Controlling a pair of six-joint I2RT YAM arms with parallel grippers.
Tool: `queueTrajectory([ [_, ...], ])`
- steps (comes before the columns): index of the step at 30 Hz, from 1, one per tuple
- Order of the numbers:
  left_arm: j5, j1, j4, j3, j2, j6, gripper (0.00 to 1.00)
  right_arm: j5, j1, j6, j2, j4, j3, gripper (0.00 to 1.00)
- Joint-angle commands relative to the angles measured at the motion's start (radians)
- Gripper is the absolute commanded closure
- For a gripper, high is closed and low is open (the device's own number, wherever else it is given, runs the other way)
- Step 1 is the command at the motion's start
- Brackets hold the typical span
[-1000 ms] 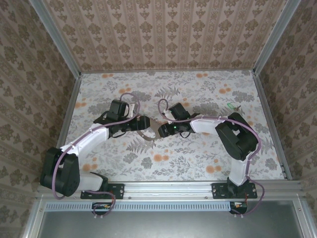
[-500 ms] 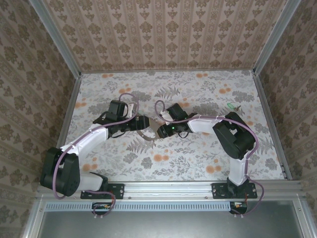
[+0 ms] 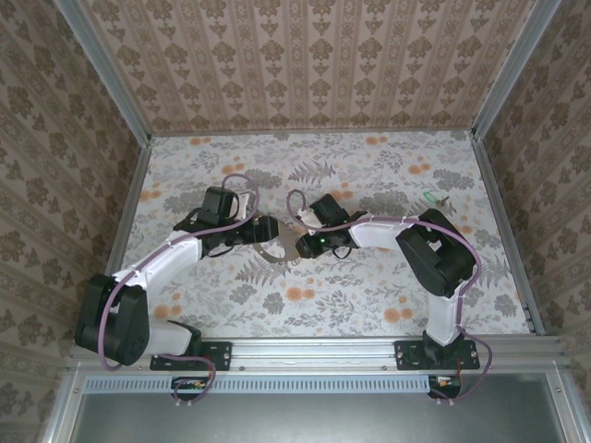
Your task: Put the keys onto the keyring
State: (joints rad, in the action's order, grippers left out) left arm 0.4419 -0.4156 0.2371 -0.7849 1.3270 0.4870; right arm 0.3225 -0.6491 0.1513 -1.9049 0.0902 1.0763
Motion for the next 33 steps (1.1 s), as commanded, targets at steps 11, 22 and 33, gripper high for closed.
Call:
queueTrajectory([
  [11, 0.021, 0.017, -0.009, 0.011, 0.010, 0.022, 0.14, 0.003, -0.013, -0.054, 0.060, 0.033, -0.041, 0.83],
  [22, 0.023, 0.016, 0.002, 0.011, 0.000, 0.018, 0.14, 0.003, -0.030, -0.076, 0.087, 0.038, -0.066, 0.80],
  [33, 0.024, 0.017, 0.013, 0.000, -0.005, 0.012, 0.14, -0.002, -0.030, -0.082, 0.087, 0.018, -0.074, 0.83],
])
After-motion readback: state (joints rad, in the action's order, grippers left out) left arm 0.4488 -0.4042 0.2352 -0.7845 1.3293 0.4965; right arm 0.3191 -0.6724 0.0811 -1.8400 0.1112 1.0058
